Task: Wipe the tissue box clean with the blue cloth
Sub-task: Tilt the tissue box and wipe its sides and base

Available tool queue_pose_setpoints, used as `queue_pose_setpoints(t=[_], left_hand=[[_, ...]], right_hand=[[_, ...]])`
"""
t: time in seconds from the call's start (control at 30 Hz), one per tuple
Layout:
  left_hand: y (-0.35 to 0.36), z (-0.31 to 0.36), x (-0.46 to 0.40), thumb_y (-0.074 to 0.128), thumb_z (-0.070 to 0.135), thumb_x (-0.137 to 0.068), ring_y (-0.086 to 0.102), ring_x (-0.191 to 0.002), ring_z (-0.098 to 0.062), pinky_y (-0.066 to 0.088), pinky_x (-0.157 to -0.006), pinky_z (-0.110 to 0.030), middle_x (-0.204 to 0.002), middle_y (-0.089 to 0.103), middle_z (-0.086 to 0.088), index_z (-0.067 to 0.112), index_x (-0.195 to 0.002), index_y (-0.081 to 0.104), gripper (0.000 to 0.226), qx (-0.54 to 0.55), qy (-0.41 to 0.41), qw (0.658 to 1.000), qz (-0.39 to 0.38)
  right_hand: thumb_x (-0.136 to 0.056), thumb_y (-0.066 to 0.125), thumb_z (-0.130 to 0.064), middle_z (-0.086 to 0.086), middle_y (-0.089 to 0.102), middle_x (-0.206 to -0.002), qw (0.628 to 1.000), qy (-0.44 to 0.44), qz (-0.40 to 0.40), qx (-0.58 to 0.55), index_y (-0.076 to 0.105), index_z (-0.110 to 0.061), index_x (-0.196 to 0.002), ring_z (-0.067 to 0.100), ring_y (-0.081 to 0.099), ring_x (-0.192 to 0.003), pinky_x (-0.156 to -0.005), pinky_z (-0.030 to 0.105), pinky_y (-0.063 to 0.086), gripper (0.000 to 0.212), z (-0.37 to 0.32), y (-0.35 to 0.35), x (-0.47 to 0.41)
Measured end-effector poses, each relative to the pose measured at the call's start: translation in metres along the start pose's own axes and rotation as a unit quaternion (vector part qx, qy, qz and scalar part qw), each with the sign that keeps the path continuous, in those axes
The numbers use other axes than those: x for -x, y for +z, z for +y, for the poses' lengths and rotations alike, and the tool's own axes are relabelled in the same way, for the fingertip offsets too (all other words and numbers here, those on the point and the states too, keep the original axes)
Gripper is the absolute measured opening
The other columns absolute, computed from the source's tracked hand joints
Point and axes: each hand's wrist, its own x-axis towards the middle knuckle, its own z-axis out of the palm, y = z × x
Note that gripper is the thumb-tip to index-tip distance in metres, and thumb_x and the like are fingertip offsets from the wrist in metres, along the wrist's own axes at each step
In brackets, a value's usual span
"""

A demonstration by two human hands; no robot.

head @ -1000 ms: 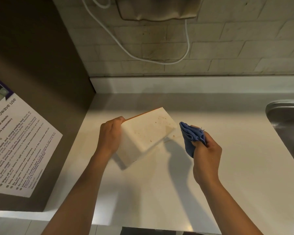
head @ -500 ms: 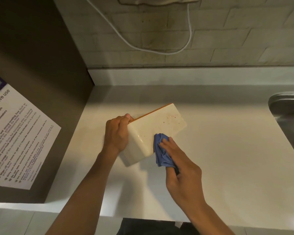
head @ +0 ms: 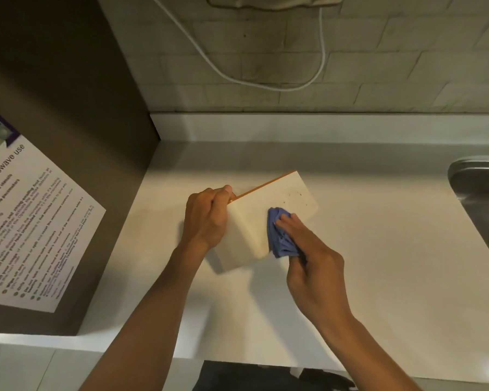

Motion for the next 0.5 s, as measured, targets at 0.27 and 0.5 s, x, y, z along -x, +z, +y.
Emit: queue_pose_setpoints(t=[0.27, 0.5], left_hand=[[-0.003, 0.002, -0.005, 0.032, 0.042, -0.096, 0.066, -0.081, -0.030, 0.057, -0.081, -0.053, -0.081, 0.069, -0.006, 0.030, -0.066, 0.058, 0.041, 0.016, 0.002, 1.000, -0.007], [-0.004, 0.010, -0.009, 0.024, 0.046, -0.087, 0.054, -0.063, -0.029, 0.048, -0.064, -0.048, -0.061, 0.056, -0.004, 0.009, -0.066, 0.054, 0.051, 0.005, 0.068, 0.998, -0.008]], right_hand=[[-0.080, 0.053, 0.013, -0.004, 0.053, -0.138, 0.996, -0.087, -0.009, -0.002, 0.061, -0.010, -0.128, 0.010, 0.046, -0.131, -0.103, 0.019, 0.040, 0.054, -0.002, 0.009, 0.014], [-0.075, 0.056, 0.022, -0.007, 0.051, -0.136, 0.999, -0.034, 0.009, -0.025, 0.062, -0.013, -0.127, 0.008, 0.046, -0.127, -0.102, 0.020, 0.042, 0.063, -0.020, 0.020, -0.019]])
